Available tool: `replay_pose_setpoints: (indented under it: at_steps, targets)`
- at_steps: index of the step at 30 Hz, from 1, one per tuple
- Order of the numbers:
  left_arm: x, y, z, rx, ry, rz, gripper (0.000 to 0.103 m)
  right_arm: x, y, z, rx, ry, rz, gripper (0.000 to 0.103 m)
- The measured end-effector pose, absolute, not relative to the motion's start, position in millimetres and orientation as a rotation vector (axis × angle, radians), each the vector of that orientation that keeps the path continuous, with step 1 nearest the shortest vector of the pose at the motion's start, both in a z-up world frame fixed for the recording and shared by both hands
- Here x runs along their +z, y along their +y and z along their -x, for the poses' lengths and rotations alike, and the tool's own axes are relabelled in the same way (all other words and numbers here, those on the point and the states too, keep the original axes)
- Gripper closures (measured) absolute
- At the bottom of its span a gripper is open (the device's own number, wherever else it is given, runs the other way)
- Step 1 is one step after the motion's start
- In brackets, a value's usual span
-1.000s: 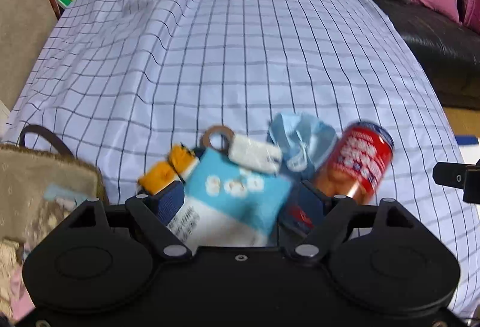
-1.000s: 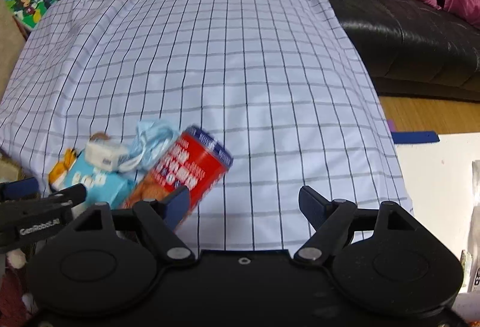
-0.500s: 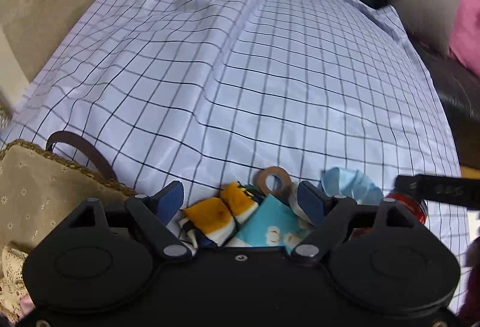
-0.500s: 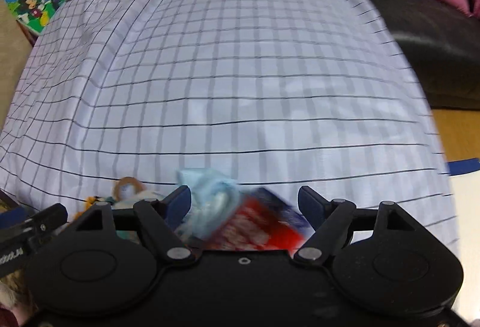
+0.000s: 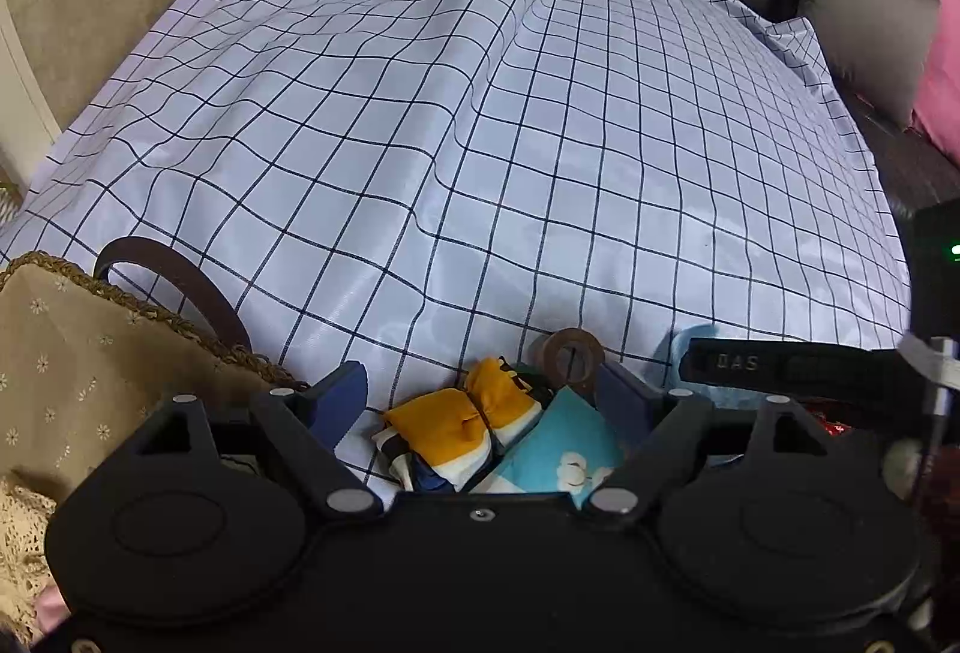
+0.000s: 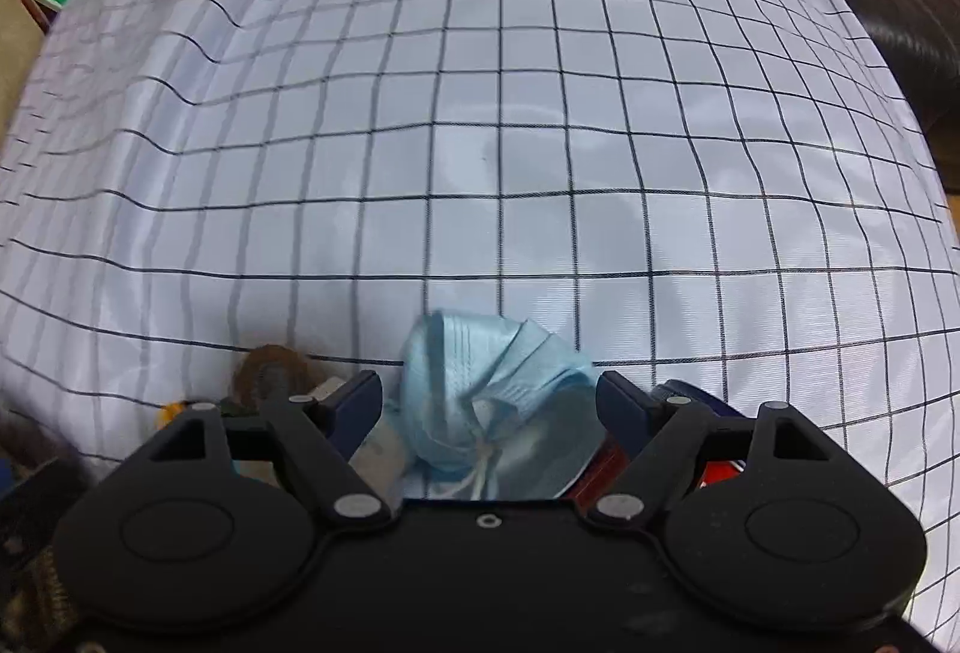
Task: Organize soft objects
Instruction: 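Grasp the blue face mask with the right tool while the left tool grasps the white tissue pack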
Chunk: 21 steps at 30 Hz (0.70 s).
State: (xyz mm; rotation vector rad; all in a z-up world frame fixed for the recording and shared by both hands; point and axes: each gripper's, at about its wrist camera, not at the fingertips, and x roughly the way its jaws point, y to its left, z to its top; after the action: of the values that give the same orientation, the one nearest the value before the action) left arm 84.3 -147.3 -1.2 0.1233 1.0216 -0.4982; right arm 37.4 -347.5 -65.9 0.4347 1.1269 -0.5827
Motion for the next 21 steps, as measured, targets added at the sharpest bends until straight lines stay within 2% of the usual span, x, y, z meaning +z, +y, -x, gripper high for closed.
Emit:
replay_pose_setpoints:
  at_steps: [6, 9, 10, 11, 21]
  targets:
    - [-1.0, -144.9, -83.8, -0.494, 1.017, -0.127, 0.024, -85.7, -344.9, -48.2, -0.590, 1.161, -0.373, 0.027]
    - [-3.1, -143.9, -85.6, -0.490, 1.024, -0.127, 0.024, -90.4, -337.9, -50.1, -0.587, 1.177, -0.304, 0.041]
    - [-3.7, -143.5, -86.4, -0.488, 1.026, -0.125, 0.024, -90.8, -337.3, -50.7, -0.588, 1.181, -0.284, 0.051]
    - [-4.1, -143.3, -86.9, -0.485, 1.028, -0.124, 0.024, -91.0, -337.2, -50.7, -0.586, 1.185, -0.274, 0.054]
    - [-13.0, -151.1, -88.4, -0.490, 1.044, -0.152, 0.024, -50.9, -360.2, -34.6, -0.650, 1.042, -0.319, 0.057]
